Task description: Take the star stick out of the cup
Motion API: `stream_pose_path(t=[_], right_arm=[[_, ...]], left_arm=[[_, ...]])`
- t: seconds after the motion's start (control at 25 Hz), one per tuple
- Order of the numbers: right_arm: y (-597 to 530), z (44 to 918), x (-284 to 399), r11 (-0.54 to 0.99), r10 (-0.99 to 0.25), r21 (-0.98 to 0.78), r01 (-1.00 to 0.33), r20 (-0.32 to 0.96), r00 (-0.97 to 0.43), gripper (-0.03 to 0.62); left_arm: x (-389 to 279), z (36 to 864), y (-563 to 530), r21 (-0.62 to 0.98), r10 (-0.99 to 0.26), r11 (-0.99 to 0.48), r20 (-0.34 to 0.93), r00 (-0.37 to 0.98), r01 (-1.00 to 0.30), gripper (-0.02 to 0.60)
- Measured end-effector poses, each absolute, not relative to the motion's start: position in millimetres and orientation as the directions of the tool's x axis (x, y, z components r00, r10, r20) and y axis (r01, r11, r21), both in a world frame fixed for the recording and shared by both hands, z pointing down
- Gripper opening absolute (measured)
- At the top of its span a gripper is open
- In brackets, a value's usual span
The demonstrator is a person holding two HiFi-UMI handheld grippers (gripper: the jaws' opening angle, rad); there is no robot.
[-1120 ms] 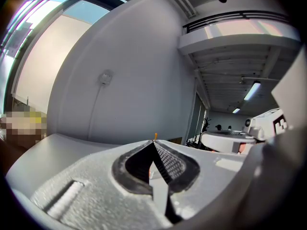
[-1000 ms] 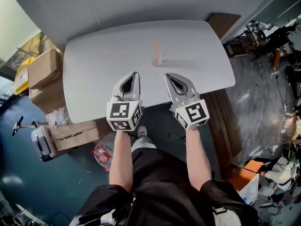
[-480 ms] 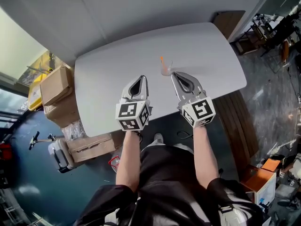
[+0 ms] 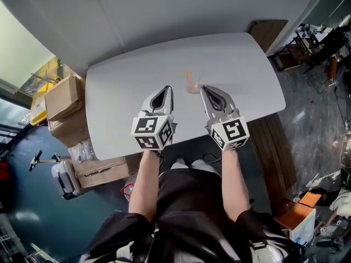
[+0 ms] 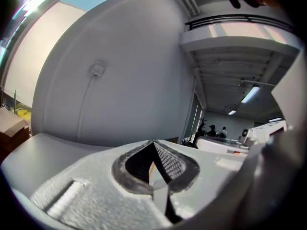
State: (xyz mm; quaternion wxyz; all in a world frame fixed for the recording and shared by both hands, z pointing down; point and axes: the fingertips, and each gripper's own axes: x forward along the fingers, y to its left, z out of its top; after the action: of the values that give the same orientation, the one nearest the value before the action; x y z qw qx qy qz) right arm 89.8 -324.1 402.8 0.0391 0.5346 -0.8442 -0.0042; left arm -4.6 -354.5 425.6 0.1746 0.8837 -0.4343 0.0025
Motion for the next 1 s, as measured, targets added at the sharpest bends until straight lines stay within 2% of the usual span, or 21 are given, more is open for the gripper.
stream_pose_path(t=[0.32, 1.0], right_arm=[[-315, 409, 101, 0.453, -0.889, 0.027, -0.891, 0.096, -0.449, 0.006], [-318, 434, 107, 0.466, -0.876, -0.032, -0.884, 0.12, -0.467, 0.008]], left_arm=[[8, 423, -357, 0.379, -0.778, -0.526, 0.148, 0.611, -0.761, 0.002], [2, 445, -347, 0.334, -0.812, -0.465, 0.208, 0.545, -0.82, 0.002]])
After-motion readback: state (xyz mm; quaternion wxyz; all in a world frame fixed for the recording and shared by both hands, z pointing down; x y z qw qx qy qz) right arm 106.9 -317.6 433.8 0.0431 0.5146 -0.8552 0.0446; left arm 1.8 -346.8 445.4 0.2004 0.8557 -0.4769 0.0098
